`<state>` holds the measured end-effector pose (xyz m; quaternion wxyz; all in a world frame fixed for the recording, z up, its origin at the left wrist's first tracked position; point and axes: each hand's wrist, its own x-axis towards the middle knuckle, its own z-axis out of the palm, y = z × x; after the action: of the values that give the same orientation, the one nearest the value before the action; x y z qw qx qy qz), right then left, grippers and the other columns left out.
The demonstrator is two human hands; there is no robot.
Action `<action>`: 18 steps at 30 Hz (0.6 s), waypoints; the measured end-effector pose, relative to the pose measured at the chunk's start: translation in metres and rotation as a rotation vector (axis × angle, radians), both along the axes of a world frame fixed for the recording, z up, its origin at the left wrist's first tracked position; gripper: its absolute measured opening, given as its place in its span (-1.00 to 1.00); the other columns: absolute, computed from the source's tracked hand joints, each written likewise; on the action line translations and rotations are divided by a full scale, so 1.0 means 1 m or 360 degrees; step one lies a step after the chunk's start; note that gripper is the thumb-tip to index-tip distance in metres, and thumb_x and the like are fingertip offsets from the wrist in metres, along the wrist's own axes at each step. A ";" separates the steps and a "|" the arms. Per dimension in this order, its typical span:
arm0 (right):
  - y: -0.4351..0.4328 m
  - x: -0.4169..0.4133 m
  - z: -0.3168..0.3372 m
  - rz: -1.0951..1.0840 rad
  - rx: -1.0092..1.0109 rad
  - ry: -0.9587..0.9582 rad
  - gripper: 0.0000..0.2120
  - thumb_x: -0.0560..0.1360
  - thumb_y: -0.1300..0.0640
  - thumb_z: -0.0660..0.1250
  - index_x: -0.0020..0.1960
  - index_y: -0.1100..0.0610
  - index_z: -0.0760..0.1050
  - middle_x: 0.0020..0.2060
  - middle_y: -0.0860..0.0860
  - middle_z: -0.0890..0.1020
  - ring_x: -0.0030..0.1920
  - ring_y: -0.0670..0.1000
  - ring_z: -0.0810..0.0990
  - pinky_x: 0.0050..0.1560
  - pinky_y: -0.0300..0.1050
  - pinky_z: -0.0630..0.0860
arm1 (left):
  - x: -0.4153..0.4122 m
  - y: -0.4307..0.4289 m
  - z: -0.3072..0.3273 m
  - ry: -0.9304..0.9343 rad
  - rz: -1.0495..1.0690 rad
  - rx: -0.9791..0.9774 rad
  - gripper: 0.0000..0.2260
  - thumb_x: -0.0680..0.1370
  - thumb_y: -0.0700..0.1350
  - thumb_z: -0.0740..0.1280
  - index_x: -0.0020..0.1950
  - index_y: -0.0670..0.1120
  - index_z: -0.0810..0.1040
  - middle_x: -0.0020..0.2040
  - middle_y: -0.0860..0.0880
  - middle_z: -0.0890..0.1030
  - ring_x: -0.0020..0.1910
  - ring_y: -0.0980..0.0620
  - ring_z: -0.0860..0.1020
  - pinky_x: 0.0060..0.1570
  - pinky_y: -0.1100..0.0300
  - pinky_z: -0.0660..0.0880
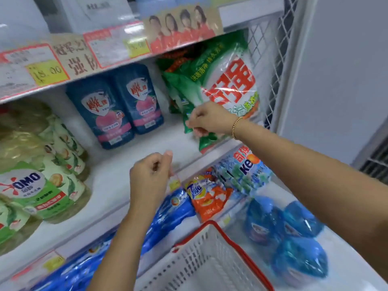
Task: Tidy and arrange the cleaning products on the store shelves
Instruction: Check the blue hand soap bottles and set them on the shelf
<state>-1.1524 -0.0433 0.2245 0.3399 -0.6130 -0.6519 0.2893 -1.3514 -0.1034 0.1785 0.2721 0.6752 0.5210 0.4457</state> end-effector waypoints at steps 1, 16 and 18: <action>-0.023 0.018 0.003 -0.0016 0.0012 -0.0068 -0.76 0.51 0.13 0.37 -0.27 0.24 0.54 -0.42 0.07 0.60 -0.49 -0.10 0.51 -0.39 -0.28 0.50 | 0.011 -0.016 -0.007 -0.0001 -0.0068 -0.0031 -0.59 0.58 -0.03 0.30 -0.39 -0.25 0.51 -0.47 -0.10 0.55 -0.49 0.02 0.45 -0.33 0.18 0.40; -0.247 0.146 -0.224 -0.0010 -0.0964 -0.0853 -0.37 0.43 -0.03 0.44 0.42 0.09 0.32 0.28 0.08 0.49 0.27 0.11 0.45 0.25 -0.11 0.37 | 0.115 -0.169 -0.204 0.1050 -0.0693 -0.0647 -0.83 0.52 -0.17 0.33 0.09 -0.07 0.60 0.16 0.00 0.49 0.22 0.06 0.44 0.14 0.41 0.29; -0.247 0.137 -0.242 -0.0084 -0.0866 -0.0878 -0.49 0.46 0.05 0.40 0.35 0.16 0.39 0.24 0.14 0.50 0.23 0.13 0.47 0.19 -0.10 0.39 | 0.116 -0.173 -0.202 0.1036 -0.0636 -0.0637 -0.86 0.52 -0.19 0.31 0.04 -0.07 0.61 0.12 0.01 0.50 0.21 0.07 0.45 0.09 0.43 0.26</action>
<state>-1.0157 -0.2902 -0.0177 -0.0159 -0.7521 -0.6022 0.2671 -1.2356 -0.2760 -0.0239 0.3002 0.8022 0.5147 0.0382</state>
